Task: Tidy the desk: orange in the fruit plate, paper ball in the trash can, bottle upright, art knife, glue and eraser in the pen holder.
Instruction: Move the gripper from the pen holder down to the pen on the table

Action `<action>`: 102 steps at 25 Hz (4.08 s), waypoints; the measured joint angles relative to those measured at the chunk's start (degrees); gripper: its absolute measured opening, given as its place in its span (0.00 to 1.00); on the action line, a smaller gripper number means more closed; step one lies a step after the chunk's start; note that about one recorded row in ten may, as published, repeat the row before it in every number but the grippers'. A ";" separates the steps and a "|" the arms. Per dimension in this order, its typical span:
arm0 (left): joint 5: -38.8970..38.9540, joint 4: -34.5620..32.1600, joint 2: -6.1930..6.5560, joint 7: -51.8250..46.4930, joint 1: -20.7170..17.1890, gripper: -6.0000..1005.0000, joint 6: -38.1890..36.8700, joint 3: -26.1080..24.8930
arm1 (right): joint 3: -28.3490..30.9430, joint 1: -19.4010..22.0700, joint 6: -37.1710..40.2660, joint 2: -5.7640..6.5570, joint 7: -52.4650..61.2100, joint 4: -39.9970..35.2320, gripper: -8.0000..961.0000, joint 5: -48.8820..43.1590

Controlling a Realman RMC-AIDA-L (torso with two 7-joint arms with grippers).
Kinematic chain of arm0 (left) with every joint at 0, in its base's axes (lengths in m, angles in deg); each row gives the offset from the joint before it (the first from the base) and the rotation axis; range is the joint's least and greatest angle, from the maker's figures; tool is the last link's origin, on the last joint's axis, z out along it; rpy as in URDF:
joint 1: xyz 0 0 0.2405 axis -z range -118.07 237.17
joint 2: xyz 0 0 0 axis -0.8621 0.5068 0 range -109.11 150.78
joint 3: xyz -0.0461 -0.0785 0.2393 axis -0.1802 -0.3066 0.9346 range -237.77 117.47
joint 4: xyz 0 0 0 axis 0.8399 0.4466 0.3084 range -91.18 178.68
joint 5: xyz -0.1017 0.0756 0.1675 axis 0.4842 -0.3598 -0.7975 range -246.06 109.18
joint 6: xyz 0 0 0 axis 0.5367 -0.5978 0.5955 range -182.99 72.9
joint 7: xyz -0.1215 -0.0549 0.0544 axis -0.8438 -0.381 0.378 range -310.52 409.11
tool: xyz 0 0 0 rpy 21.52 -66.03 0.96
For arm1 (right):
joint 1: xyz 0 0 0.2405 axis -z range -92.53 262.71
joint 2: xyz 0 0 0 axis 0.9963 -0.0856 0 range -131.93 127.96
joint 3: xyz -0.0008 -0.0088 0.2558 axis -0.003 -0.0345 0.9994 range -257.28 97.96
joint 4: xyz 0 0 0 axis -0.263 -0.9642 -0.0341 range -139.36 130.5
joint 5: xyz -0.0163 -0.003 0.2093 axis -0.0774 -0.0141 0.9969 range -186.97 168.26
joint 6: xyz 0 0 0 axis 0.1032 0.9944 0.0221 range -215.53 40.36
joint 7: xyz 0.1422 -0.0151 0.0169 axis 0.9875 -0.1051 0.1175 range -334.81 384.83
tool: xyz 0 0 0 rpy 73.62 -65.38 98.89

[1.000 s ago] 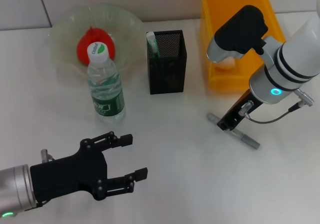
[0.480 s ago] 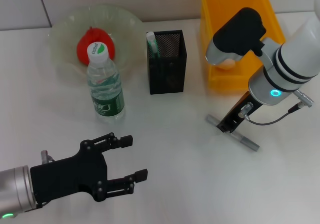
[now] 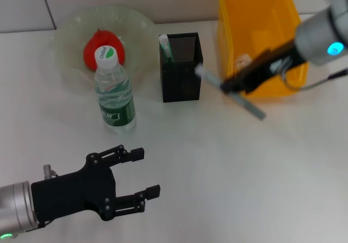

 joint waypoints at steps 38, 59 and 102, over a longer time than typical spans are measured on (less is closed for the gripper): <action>0.01 0.22 -0.08 0.62 0.31 0.80 -0.22 -0.03 | 8.49 10.46 -5.73 -0.19 -95.47 54.13 0.01 91.14; 0.37 0.54 -0.20 3.10 -0.17 0.80 -0.44 -0.01 | 25.36 24.82 16.44 0.34 -84.01 64.24 0.01 94.84; 0.35 2.73 -0.20 3.60 -0.82 0.80 1.27 -3.78 | -5.97 -4.63 7.69 -0.02 13.25 -5.91 0.02 -5.92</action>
